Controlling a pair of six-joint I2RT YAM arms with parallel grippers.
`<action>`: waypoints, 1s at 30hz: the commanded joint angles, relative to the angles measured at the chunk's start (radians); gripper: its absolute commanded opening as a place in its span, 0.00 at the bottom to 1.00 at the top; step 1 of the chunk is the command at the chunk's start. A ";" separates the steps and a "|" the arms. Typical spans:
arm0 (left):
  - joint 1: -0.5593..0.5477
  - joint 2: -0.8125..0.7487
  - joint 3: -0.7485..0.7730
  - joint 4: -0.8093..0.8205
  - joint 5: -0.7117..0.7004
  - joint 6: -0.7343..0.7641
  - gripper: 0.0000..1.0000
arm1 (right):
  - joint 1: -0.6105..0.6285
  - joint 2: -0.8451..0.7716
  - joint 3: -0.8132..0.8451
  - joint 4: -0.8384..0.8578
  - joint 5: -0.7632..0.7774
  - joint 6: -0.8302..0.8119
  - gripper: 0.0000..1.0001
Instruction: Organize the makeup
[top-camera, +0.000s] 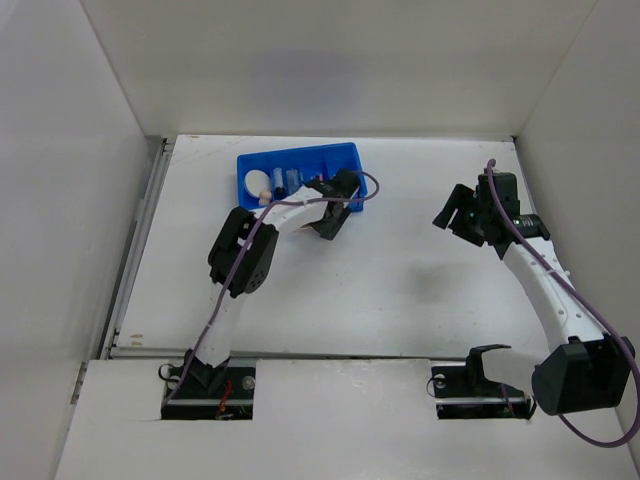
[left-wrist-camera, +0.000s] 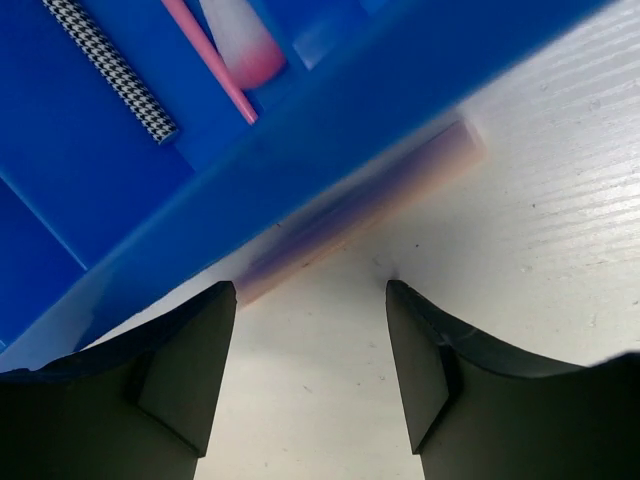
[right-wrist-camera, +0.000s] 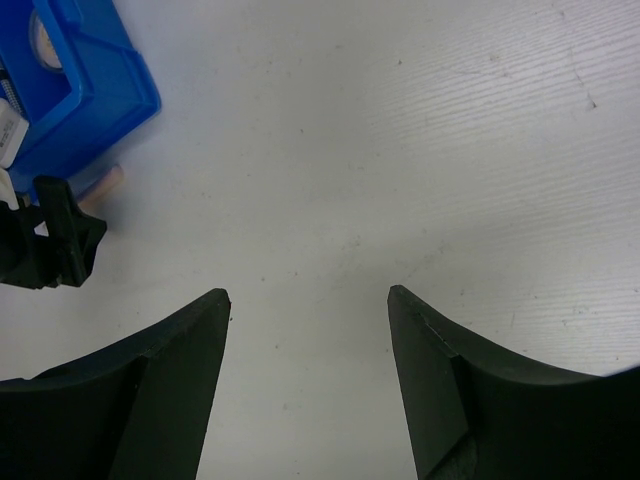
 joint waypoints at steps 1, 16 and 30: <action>0.012 0.008 0.031 0.017 0.038 0.041 0.58 | -0.005 -0.026 0.008 0.011 0.009 0.004 0.71; 0.064 0.002 0.025 -0.049 0.346 0.033 0.31 | -0.005 -0.026 0.026 -0.007 0.018 0.004 0.71; -0.028 -0.184 -0.015 -0.138 0.421 0.005 0.00 | -0.005 -0.026 0.026 -0.007 0.018 0.004 0.71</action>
